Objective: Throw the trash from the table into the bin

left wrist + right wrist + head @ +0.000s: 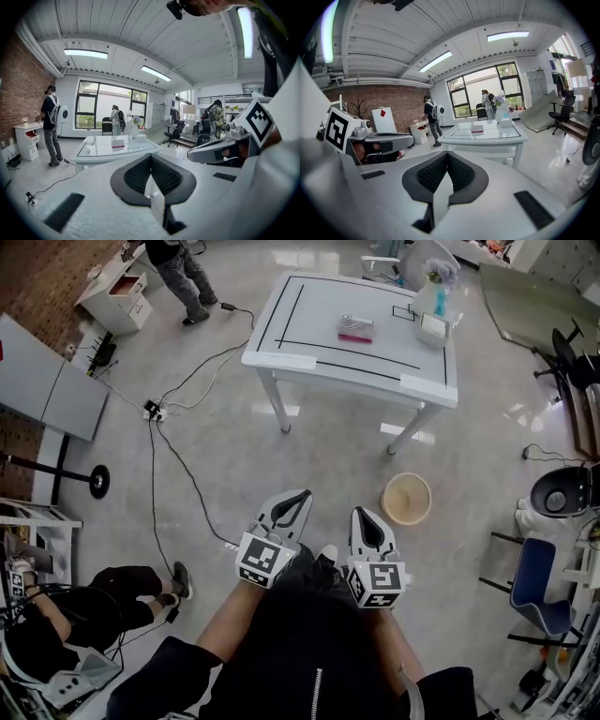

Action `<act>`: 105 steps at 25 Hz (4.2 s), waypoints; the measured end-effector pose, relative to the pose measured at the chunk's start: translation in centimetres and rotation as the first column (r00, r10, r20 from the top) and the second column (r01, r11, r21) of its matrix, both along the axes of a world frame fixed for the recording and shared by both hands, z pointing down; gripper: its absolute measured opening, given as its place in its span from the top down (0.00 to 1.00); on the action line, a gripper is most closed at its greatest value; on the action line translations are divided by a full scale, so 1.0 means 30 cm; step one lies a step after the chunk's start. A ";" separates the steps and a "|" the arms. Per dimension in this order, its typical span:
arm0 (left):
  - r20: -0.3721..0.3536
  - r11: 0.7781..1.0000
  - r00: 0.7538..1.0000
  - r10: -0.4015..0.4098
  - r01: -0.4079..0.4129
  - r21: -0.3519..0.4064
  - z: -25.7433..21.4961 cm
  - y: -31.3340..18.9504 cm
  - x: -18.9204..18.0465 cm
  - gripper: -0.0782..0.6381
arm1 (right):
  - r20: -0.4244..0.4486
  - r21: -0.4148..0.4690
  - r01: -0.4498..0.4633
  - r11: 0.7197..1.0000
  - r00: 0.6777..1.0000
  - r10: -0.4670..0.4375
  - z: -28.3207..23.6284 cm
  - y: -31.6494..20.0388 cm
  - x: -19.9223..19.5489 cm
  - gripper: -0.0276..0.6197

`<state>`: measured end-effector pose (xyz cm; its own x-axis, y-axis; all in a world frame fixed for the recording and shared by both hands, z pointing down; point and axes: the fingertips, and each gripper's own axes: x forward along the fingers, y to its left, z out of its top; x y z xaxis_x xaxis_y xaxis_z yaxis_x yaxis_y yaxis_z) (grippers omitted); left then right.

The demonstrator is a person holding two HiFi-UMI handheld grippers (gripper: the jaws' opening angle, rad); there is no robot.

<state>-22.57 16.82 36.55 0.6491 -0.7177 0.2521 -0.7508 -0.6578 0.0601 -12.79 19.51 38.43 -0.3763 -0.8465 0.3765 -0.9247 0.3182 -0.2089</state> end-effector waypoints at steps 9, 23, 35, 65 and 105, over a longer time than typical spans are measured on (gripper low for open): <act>-0.025 1.000 1.000 0.016 -0.016 0.007 0.000 -0.193 0.049 0.88 | -0.010 0.006 -0.007 1.000 1.000 0.007 0.008 -0.197 0.031 0.94; -0.059 0.995 0.994 0.091 -0.089 0.041 -0.041 -0.814 -0.037 0.88 | -0.030 0.026 -0.076 0.997 0.997 0.077 -0.045 -0.808 -0.087 0.94; -0.108 0.994 0.988 0.113 -0.113 0.004 -0.026 -1.108 -0.045 0.88 | -0.070 0.042 -0.113 0.993 0.991 0.116 -0.051 -1.090 -0.105 0.94; -0.035 1.000 0.999 0.022 -0.022 0.019 -0.021 -1.268 0.174 0.88 | -0.028 0.060 0.025 0.998 0.999 -0.024 -0.049 -1.297 0.107 0.94; 0.014 0.984 0.988 0.152 -0.150 -0.094 0.226 -1.906 0.219 0.88 | -0.046 -0.070 -0.074 0.995 0.996 0.071 0.071 -1.773 0.171 0.94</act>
